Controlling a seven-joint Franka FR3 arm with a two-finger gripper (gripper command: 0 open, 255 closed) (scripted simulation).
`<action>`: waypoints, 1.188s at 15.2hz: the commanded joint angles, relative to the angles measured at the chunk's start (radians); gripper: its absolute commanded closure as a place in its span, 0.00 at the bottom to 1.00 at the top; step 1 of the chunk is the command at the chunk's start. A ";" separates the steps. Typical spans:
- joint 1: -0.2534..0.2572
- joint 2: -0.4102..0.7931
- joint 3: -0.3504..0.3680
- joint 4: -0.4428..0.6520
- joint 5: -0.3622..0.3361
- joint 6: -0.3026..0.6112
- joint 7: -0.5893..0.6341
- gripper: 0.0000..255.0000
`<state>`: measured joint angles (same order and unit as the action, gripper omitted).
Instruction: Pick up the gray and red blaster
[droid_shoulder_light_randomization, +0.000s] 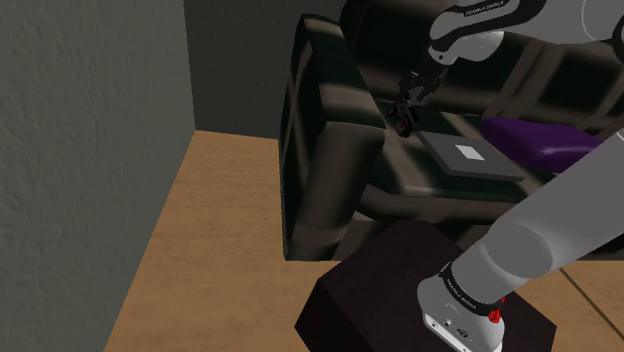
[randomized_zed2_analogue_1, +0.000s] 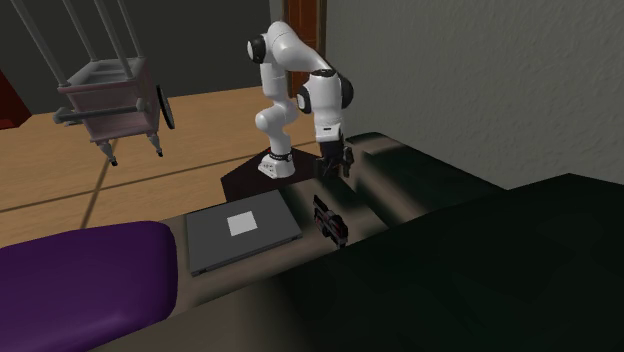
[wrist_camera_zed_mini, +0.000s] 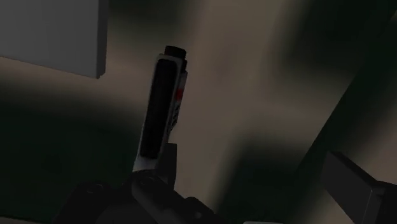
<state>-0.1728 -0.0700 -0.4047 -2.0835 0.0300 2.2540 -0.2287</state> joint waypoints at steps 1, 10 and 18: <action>-0.014 0.070 -0.023 0.039 0.050 0.033 -0.030 0.00; -0.082 0.270 -0.050 0.164 0.212 0.096 -0.118 0.00; -0.088 0.296 -0.042 0.134 0.239 0.149 -0.140 1.00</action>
<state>-0.2604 0.2257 -0.4465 -1.9490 0.2683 2.4016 -0.3680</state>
